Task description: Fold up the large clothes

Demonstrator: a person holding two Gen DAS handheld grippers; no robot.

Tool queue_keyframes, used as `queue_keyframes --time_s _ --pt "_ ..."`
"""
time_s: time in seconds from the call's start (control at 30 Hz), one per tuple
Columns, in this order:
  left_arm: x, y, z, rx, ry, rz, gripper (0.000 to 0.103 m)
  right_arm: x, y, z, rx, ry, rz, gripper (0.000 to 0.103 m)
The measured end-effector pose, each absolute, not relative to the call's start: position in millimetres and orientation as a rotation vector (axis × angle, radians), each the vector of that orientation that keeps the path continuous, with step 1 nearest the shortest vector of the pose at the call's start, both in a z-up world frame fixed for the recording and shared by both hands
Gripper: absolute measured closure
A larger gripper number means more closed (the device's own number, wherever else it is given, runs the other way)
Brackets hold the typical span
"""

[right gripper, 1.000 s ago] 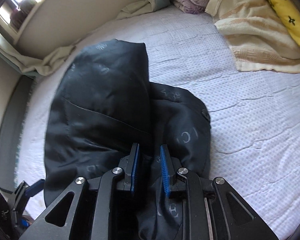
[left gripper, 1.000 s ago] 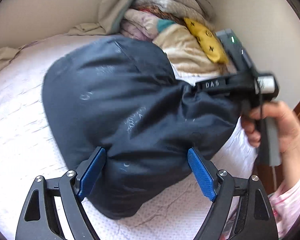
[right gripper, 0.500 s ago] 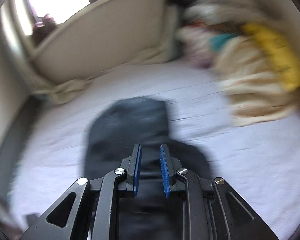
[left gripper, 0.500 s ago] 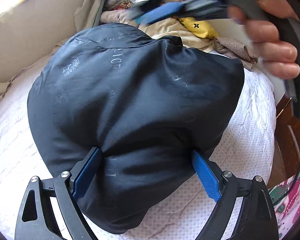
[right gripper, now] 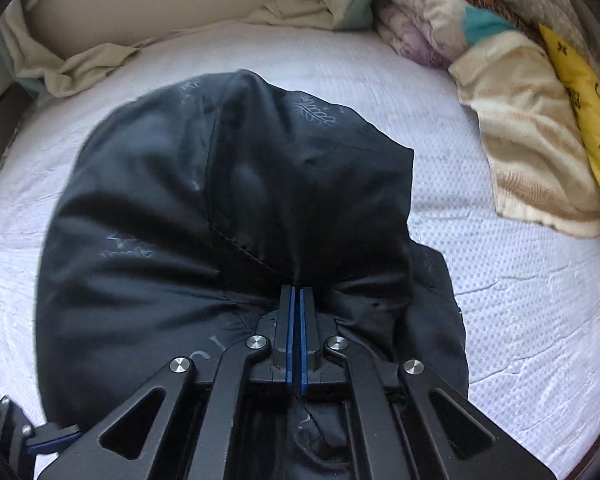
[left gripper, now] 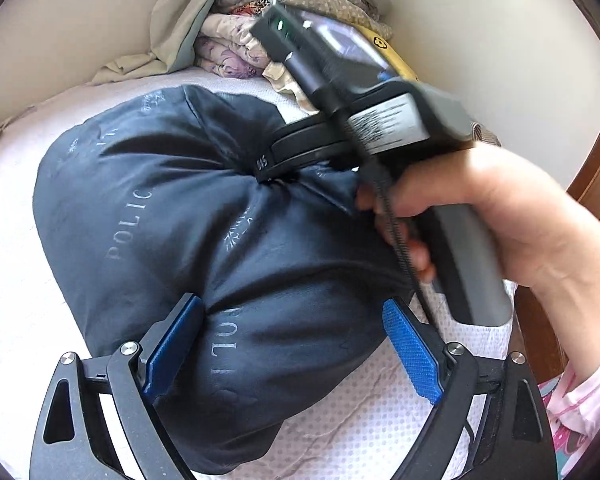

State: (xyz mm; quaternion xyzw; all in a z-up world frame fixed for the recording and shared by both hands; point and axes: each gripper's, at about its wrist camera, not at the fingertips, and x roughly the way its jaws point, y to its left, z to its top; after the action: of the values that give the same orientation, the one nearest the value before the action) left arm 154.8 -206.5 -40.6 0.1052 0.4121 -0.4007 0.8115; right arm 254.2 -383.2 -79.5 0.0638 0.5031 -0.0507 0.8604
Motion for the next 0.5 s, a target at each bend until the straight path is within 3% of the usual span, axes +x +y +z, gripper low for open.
queue_keyframes --time_s 0.27,0.5 --pt "158.8 -206.5 -26.6 0.177 0.893 -0.853 0.012 260.5 -391.7 -100.4 0.140 0.991 -0.141 0.103" --pt "183.3 -159.7 4.1 0.036 0.861 -0.756 0.016 254.2 -401.1 -92.4 0.224 0.979 -0.133 0.103"
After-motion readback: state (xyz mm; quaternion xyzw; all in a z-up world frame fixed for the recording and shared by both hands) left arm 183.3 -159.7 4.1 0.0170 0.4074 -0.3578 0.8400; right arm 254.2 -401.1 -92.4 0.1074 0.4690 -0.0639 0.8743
